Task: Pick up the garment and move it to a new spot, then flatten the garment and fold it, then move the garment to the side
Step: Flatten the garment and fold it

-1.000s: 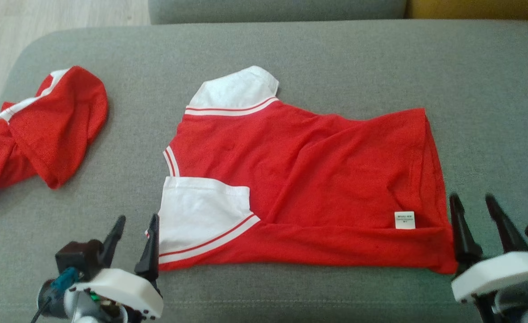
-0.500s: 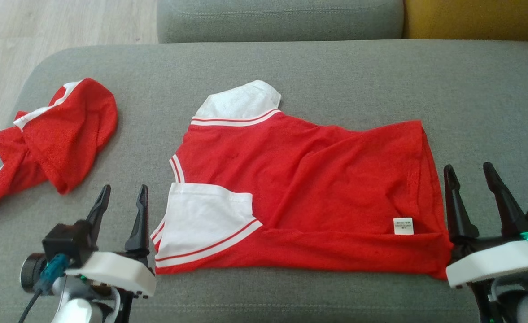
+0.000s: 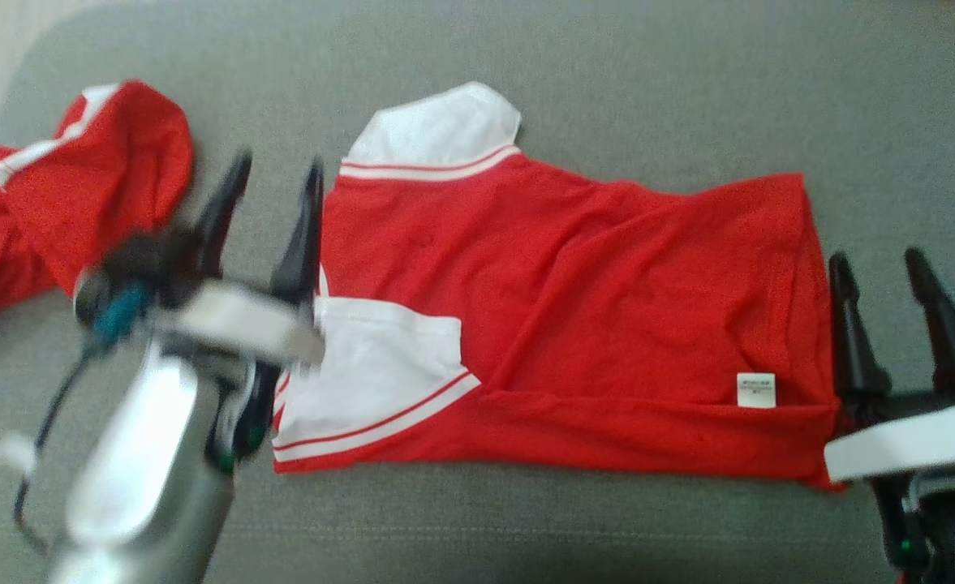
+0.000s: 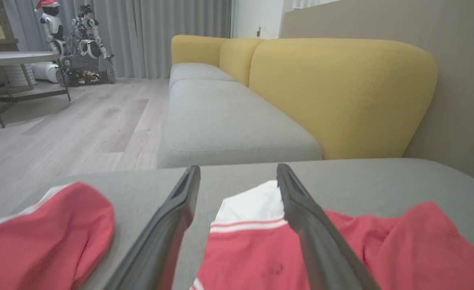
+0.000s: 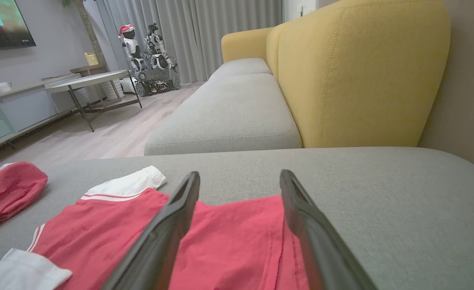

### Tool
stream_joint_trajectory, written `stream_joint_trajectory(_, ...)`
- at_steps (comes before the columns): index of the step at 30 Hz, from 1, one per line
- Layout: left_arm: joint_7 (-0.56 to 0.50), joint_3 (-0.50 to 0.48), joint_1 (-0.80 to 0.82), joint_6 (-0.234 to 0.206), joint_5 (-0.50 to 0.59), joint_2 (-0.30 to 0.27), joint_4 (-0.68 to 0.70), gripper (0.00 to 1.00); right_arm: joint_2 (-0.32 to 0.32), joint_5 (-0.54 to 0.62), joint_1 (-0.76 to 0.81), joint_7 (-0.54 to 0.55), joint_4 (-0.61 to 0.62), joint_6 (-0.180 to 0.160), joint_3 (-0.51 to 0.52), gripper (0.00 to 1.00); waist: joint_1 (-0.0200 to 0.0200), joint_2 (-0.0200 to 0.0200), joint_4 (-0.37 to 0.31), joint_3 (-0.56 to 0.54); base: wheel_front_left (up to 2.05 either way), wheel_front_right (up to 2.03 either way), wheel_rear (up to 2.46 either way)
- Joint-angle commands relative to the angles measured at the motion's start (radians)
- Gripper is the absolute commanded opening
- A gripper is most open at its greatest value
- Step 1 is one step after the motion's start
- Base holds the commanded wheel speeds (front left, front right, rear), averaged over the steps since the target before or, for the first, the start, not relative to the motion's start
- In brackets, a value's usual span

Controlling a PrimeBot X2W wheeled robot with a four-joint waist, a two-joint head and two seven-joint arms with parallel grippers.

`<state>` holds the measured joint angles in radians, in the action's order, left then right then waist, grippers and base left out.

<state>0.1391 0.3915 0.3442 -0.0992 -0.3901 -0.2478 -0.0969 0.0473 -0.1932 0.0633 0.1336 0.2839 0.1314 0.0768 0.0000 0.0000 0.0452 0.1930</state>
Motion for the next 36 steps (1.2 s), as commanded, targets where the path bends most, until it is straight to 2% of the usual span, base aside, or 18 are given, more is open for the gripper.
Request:
stream_joint_trajectory(1, 0.004, -0.029, 0.151, 0.02, -0.001, 0.007, -0.029, 1.0, 0.009, 0.006, -0.063, -0.001, 0.051, -0.001, -0.016, 1.0, 0.0, 0.0, -0.009, 0.096, 0.0, 0.0, 0.0)
stream_joint_trajectory(5, 0.016, -0.02, 0.348, 0.07, -0.012, 0.054, -0.194, 1.0, 0.006, 0.013, -0.107, -0.004, 0.061, -0.001, -0.017, 1.0, 0.0, 0.0, -0.031, 0.182, 0.0, 0.0, 0.0)
stream_joint_trajectory(6, 0.016, -0.02, 0.348, 0.07, -0.012, 0.054, -0.194, 1.0, 0.006, 0.013, -0.107, -0.004, 0.061, -0.001, -0.017, 1.0, 0.0, 0.0, -0.031, 0.182, 0.0, 0.0, 0.0)
stream_joint_trajectory(15, 0.007, -0.016, 0.665, 0.169, -0.042, 0.093, -0.653, 1.0, 0.004, 0.013, -0.197, -0.027, 0.037, -0.001, -0.063, 1.0, 0.0, 0.0, -0.115, 0.309, 0.0, 0.0, 0.0)
stream_joint_trajectory(23, -0.051, 0.008, 0.783, 0.214, -0.066, 0.085, -0.957, 1.0, 0.003, -0.015, -0.216, -0.052, -0.007, -0.001, -0.08, 1.0, 0.0, 0.0, -0.164, 0.344, 0.0, 0.0, 0.0)
stream_joint_trajectory(30, -0.129, 0.043, 0.803, 0.227, -0.094, 0.111, -1.088, 1.0, 0.003, -0.027, -0.223, -0.06, -0.027, -0.001, -0.061, 1.0, 0.0, 0.0, -0.162, 0.341, 0.0, 0.0, 0.0)
stream_joint_trajectory(31, -0.133, 0.052, 0.805, 0.228, -0.095, 0.116, -1.094, 0.38, 0.003, -0.026, -0.227, -0.058, -0.028, -0.001, -0.057, 1.0, 0.0, 0.0, -0.159, 0.339, 0.0, 0.0, 0.0)
stream_joint_trajectory(32, -0.128, 0.065, 0.807, 0.229, -0.091, 0.12, -1.095, 0.0, 0.003, -0.023, -0.23, -0.057, -0.028, -0.001, -0.051, 1.0, 0.0, 0.0, -0.155, 0.336, 0.0, 0.0, 0.0)
stream_joint_trajectory(36, -0.091, 0.119, 0.806, 0.229, -0.072, 0.129, -1.093, 0.0, 0.003, -0.014, -0.241, -0.047, -0.028, -0.001, -0.032, 1.0, 0.0, 0.0, -0.144, 0.322, 0.0, 0.0, 0.0)
